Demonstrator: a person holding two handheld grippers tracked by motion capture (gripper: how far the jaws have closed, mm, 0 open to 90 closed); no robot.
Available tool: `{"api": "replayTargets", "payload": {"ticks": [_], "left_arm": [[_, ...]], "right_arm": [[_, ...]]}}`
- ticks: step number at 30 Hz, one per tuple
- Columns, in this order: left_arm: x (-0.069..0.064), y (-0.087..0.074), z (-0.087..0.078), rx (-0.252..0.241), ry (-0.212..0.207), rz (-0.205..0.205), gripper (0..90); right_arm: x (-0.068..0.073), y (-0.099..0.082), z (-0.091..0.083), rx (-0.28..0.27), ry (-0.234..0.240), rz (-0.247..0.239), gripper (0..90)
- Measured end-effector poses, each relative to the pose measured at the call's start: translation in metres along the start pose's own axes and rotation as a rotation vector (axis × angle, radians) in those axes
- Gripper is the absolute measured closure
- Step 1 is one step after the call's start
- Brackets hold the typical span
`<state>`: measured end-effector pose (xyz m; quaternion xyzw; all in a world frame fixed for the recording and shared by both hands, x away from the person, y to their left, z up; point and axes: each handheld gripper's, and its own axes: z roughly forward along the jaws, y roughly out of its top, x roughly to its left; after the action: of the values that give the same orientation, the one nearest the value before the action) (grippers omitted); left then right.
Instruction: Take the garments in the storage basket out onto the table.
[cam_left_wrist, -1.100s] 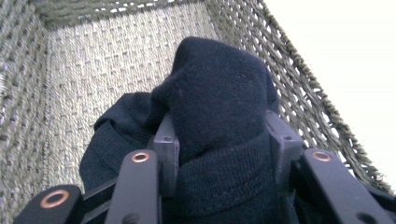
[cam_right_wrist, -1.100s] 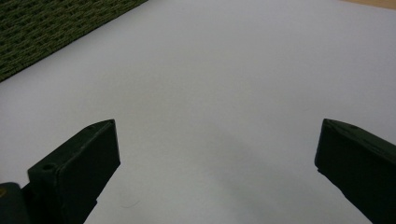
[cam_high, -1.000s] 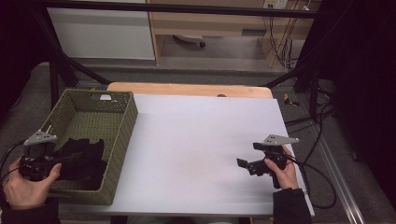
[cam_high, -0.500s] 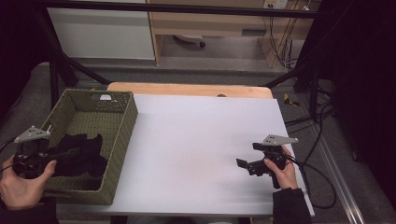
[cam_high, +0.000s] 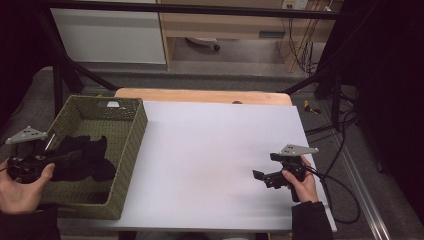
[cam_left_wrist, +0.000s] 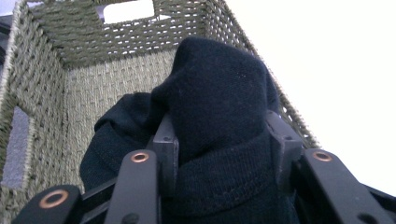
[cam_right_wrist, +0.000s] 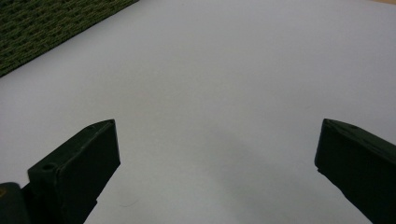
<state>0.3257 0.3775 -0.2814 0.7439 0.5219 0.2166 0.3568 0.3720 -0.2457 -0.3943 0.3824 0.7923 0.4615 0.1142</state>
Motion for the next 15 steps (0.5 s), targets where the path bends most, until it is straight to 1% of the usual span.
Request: {"api": "replayTargets", "payload": {"ticks": [4,7,15], "left_arm": [[0.001,0.004,-0.001,-0.003,0.001,0.006,55.9],[0.001,0.008,-0.002,-0.008,-0.006,0.020,55.8],[-0.001,0.016,-0.004,-0.011,-0.022,0.028,55.8]], "right_arm": [[0.000,0.000,0.000,-0.001,0.001,0.000,0.7],[0.000,0.000,-0.001,-0.002,0.001,0.001,0.8],[0.000,0.000,-0.001,-0.003,0.001,0.003,0.7]]}}
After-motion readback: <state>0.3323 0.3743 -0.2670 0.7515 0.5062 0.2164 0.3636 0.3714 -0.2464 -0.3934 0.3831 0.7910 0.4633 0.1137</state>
